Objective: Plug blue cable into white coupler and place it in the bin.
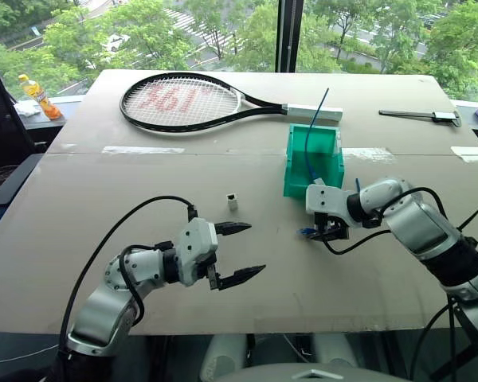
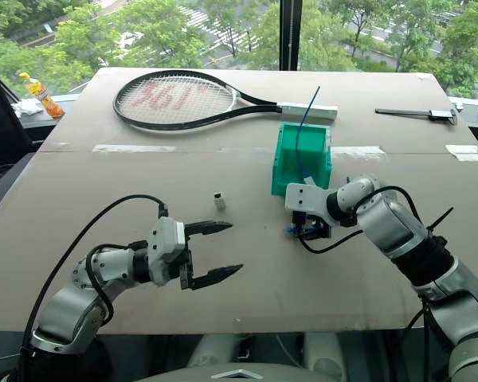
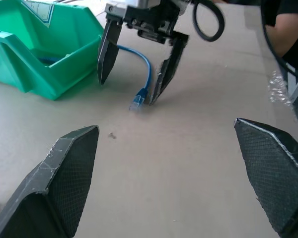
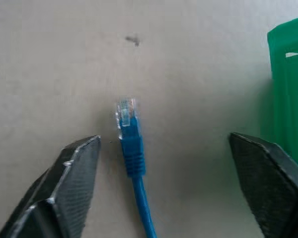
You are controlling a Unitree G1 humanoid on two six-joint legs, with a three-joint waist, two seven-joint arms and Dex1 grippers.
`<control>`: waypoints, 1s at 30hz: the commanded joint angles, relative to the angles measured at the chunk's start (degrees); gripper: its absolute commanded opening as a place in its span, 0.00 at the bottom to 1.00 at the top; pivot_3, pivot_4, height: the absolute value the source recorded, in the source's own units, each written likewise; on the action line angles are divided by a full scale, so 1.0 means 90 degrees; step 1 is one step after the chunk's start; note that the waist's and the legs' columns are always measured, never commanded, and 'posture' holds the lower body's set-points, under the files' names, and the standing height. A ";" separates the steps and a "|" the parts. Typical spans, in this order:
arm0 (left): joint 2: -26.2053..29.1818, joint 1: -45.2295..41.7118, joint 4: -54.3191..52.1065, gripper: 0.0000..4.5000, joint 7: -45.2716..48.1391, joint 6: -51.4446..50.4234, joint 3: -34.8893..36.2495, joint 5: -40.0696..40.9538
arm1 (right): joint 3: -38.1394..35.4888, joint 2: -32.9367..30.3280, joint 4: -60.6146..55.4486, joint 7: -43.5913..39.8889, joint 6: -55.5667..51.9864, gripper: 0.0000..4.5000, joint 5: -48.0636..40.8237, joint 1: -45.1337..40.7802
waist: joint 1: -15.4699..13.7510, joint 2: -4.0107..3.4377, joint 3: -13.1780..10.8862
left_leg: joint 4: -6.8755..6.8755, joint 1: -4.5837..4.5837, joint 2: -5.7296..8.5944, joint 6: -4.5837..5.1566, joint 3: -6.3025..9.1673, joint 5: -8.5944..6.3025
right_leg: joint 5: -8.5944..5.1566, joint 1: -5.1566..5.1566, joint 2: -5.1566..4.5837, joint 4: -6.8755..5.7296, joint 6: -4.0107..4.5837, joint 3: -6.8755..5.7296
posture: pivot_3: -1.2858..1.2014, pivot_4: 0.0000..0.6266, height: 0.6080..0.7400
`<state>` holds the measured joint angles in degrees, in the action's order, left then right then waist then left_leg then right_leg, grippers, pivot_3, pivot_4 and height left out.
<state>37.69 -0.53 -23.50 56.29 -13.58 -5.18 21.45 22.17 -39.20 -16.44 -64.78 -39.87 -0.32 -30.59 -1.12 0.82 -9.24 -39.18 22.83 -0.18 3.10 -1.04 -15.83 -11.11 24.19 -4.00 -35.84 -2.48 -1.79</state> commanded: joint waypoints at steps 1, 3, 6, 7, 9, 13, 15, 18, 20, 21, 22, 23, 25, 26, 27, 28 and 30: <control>0.0006 -0.0599 0.0362 1.00 0.0305 -0.0007 -0.0333 -0.0102 | -0.1790 -0.0265 -0.1633 0.0118 -0.0259 0.88 -0.1028 0.1052 | -0.0041 -0.0007 -0.0005 | 0.0001 0.0008 0.0002 0.0001 0.0003 0.0000 | 0.0000 0.0000 -0.0001 0.0005 -0.0002 -0.0003 | 0.52 0.24 1.00; -0.0095 -0.0955 0.0714 1.00 0.0409 -0.0023 -0.0586 -0.0243 | -0.2864 0.0116 -0.2354 0.0355 -0.0716 0.88 -0.1865 0.1829 | -0.0009 -0.0007 -0.0004 | 0.0001 0.0006 0.0002 0.0002 -0.0004 -0.0001 | 0.0002 -0.0002 -0.0002 0.0015 -0.0007 -0.0001 | 0.52 0.24 1.00; -0.0431 -0.1613 0.1383 1.00 0.0433 0.0064 -0.1056 -0.0624 | -0.3897 0.0410 -0.3060 0.0526 -0.0080 0.88 -0.2105 0.3383 | -0.0058 -0.0005 -0.0003 | 0.0004 0.0005 0.0001 0.0003 -0.0003 -0.0002 | 0.0007 -0.0005 0.0001 0.0019 -0.0019 -0.0001 | 0.52 0.24 1.00; -0.0538 -0.1784 0.1575 1.00 0.0443 0.0106 -0.1178 -0.0729 | -0.4097 0.0446 -0.3191 0.0600 0.0001 0.88 -0.2179 0.3761 | -0.0090 -0.0001 -0.0003 | 0.0007 0.0003 0.0007 0.0004 0.0011 -0.0002 | 0.0002 -0.0012 0.0001 0.0017 -0.0033 -0.0012 | 0.52 0.24 1.00; -0.0726 -0.2063 0.1907 1.00 0.0488 0.0208 -0.1391 -0.0917 | -0.4494 0.0644 -0.3406 0.0817 0.0199 0.88 -0.2360 0.4351 | -0.0091 -0.0009 -0.0006 | 0.0007 -0.0003 0.0004 0.0004 -0.0003 -0.0002 | -0.0002 -0.0013 0.0005 0.0013 -0.0029 0.0003 | 0.52 0.24 1.00; -0.1101 -0.2598 0.2495 1.00 0.0449 0.0182 -0.1632 -0.1172 | -0.4888 0.0825 -0.3640 0.0987 0.0835 0.88 -0.2424 0.5456 | -0.0048 -0.0005 -0.0005 | -0.0007 -0.0012 0.0003 0.0006 -0.0010 -0.0002 | -0.0020 -0.0016 0.0005 0.0005 -0.0041 0.0010 | 0.52 0.24 1.00; -0.1253 -0.2759 0.2692 1.00 0.0465 0.0185 -0.1736 -0.1269 | -0.5010 0.0850 -0.3672 0.1022 0.1233 0.88 -0.2361 0.5908 | 0.0010 -0.0005 -0.0005 | -0.0008 -0.0022 0.0000 0.0006 -0.0009 -0.0002 | -0.0022 -0.0023 0.0008 0.0001 -0.0043 0.0011 | 0.52 0.24 1.00; -0.1455 -0.2969 0.2985 1.00 0.0441 0.0233 -0.1861 -0.1428 | -0.5105 0.0852 -0.3664 0.1103 0.1530 0.88 -0.2351 0.6403 | 0.0031 -0.0005 -0.0005 | -0.0006 -0.0025 -0.0001 0.0006 -0.0009 -0.0002 | -0.0022 -0.0024 0.0009 0.0000 -0.0043 0.0014 | 0.52 0.24 1.00; -0.1600 -0.3182 0.3206 1.00 0.0423 0.0259 -0.1988 -0.1619 | -0.5188 0.0901 -0.3600 0.1169 0.1804 0.88 -0.2256 0.6782 | 0.0025 -0.0005 -0.0005 | -0.0006 -0.0024 -0.0002 0.0006 -0.0009 -0.0002 | -0.0022 -0.0023 0.0011 0.0001 -0.0043 0.0016 | 0.52 0.24 1.00; -0.1656 -0.3258 0.3307 0.94 0.0424 0.0277 -0.2037 -0.1690 | -0.5221 0.0937 -0.3560 0.1213 0.1933 0.89 -0.2236 0.6927 | 0.0019 -0.0004 -0.0005 | -0.0006 -0.0023 -0.0001 0.0006 -0.0008 -0.0002 | -0.0023 -0.0023 0.0011 0.0001 -0.0043 0.0015 | 0.52 0.24 1.00; -0.1683 -0.3313 0.3388 0.88 0.0452 0.0281 -0.2090 -0.1745 | -0.5241 0.0957 -0.3525 0.1246 0.2035 0.90 -0.2230 0.7052 | 0.0015 -0.0004 -0.0005 | -0.0006 -0.0021 -0.0001 0.0006 -0.0006 -0.0002 | -0.0023 -0.0023 0.0011 0.0001 -0.0042 0.0013 | 0.52 0.24 1.00; -0.1695 -0.3339 0.3441 0.82 0.0486 0.0292 -0.2108 -0.1777 | -0.5238 0.0954 -0.3506 0.1281 0.2102 0.90 -0.2242 0.7119 | 0.0015 -0.0003 -0.0005 | -0.0006 -0.0021 -0.0001 0.0006 -0.0006 -0.0002 | -0.0023 -0.0023 0.0011 0.0001 -0.0042 0.0013 | 0.52 0.24 1.00; -0.1690 -0.3371 0.3556 0.64 0.0564 0.0483 -0.2200 -0.1918 | -0.5231 0.0921 -0.3465 0.1287 0.2277 0.90 -0.2211 0.7300 | 0.0027 -0.0004 -0.0005 | -0.0006 -0.0022 -0.0001 0.0006 -0.0008 -0.0002 | -0.0023 -0.0023 0.0010 0.0001 -0.0042 0.0015 | 0.52 0.24 1.00; -0.1709 -0.3385 0.3603 0.54 0.0598 0.0517 -0.2227 -0.1937 | -0.5229 0.0916 -0.3441 0.1320 0.2349 0.90 -0.2198 0.7360 | 0.0027 -0.0003 -0.0005 | -0.0006 -0.0022 -0.0001 0.0006 -0.0008 -0.0002 | -0.0023 -0.0023 0.0009 0.0001 -0.0042 0.0016 | 0.52 0.24 1.00; -0.1723 -0.3397 0.3653 0.48 0.0636 0.0551 -0.2270 -0.1972 | -0.5222 0.0925 -0.3425 0.1359 0.2386 0.90 -0.2222 0.7417 | 0.0025 -0.0004 -0.0005 | -0.0006 -0.0022 -0.0002 0.0006 -0.0008 -0.0002 | -0.0023 -0.0023 0.0009 0.0002 -0.0042 0.0016 | 0.52 0.24 1.00; -0.1733 -0.3404 0.3712 0.35 0.0687 0.0605 -0.2308 -0.2007 | -0.5206 0.0945 -0.3410 0.1412 0.2427 0.90 -0.2239 0.7460 | 0.0024 -0.0003 -0.0005 | -0.0006 -0.0022 -0.0002 0.0006 -0.0008 -0.0002 | -0.0023 -0.0023 0.0009 0.0002 -0.0042 0.0016 | 0.52 0.24 1.00; -0.1765 -0.3409 0.3805 0.16 0.0736 0.0687 -0.2300 -0.2026 | -0.5165 0.0973 -0.3379 0.1521 0.2523 0.90 -0.2221 0.7509 | 0.0019 -0.0002 -0.0004 | -0.0007 -0.0022 -0.0002 0.0006 -0.0007 -0.0002 | -0.0023 -0.0023 0.0007 0.0002 -0.0042 0.0015 | 0.52 0.24 1.00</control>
<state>22.07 -30.70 10.68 62.24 -8.38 -25.38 3.54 -23.45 -30.59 -46.18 -51.84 -18.64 -20.20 36.72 -0.95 0.80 -9.27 -39.24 22.63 -0.20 3.15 -1.10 -15.85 -11.32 23.99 -3.95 -35.83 -2.86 -1.66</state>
